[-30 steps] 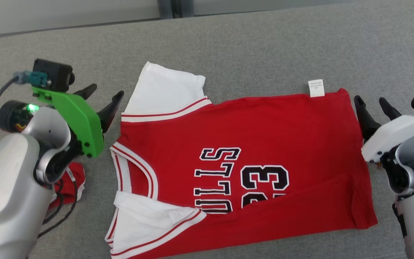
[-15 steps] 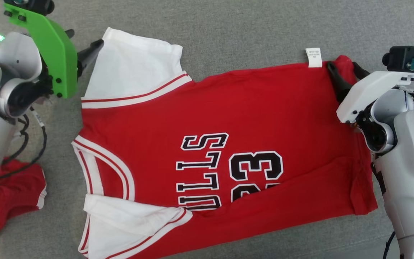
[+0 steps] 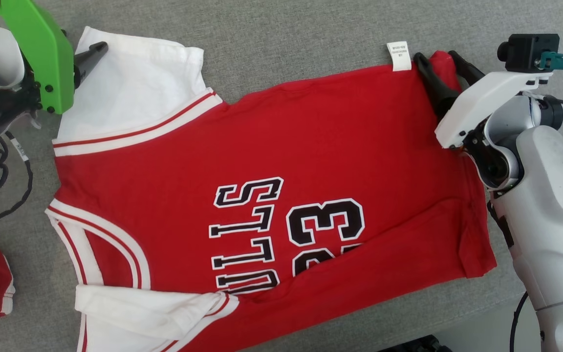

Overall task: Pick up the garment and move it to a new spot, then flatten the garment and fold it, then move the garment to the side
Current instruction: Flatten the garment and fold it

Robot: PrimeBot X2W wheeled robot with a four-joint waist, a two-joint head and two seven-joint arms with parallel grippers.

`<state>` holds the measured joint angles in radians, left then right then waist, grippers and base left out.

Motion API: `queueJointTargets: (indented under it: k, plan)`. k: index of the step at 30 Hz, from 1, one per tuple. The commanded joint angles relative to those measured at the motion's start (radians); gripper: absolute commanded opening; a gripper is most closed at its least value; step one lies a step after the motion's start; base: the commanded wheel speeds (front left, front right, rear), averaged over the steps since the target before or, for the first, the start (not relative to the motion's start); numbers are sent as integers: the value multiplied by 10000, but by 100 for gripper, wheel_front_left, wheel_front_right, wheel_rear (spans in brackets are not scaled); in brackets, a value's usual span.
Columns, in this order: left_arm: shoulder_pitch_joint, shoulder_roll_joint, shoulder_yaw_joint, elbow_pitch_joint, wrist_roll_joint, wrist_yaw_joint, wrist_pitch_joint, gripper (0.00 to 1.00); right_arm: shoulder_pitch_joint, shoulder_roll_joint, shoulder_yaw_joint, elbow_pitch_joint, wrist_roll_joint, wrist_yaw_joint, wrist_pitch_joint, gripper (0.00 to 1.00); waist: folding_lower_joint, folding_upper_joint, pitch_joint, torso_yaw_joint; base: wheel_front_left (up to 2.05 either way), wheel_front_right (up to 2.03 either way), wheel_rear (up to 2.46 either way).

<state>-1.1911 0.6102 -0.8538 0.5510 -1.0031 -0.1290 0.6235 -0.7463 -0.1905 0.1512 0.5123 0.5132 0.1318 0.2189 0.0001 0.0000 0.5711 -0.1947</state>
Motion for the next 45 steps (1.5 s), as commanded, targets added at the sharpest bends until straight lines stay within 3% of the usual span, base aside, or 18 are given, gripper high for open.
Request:
queueJointTargets:
  k: [1, 2, 3, 4, 5, 18, 27, 36, 45]
  plan:
    - [-150, 19, -178, 141, -175, -25, 48, 100, 129, -27, 210, 203, 134, -19, -19, 88, -1, 0, 58, -73, 0, 0, 0]
    - [-142, 26, -287, 186, -233, -25, 92, 85, 114, -72, 285, 200, 170, -19, -114, 71, -1, 0, 43, -70, 0, 0, 0]
    - [-179, 50, -407, 195, -300, -25, 48, 27, 100, -122, 367, 211, 231, -18, -233, 37, -1, 0, 6, -54, 0, 0, 0]
    - [-216, 62, -459, 195, -348, -25, -33, 11, 96, -160, 416, 229, 271, -18, -315, 25, -1, 0, -38, -34, 0, 0, 0]
    - [-242, 76, -546, 195, -423, -25, -67, 0, 95, -224, 472, 255, 312, -16, -431, 0, -1, 0, -115, -2, 0, 0, 0]
    - [-47, 235, -1465, -96, -1446, -24, -1318, 0, 351, -487, 188, 986, 446, -18, -2026, 0, -1, 0, -1505, 522, 0, 0, 0]
    - [767, 872, -2074, -1053, -2671, -25, -1315, 0, 986, -730, 156, 1934, 601, -18, -2433, 0, -1, 0, -2912, 1051, 0, 0, 0]
    - [1966, 1427, -2694, -2608, -4393, -25, -64, 0, 1399, -978, 612, 2430, 740, -16, -2695, 0, -1, 0, -3988, 1583, 0, 0, 0]
    - [2738, 1778, -3207, -3671, -5257, 146, 1113, 0, 1907, -1388, 1335, 2453, 1023, -16, -2505, 0, -1, 0, -4727, 1936, 0, 0, 0]
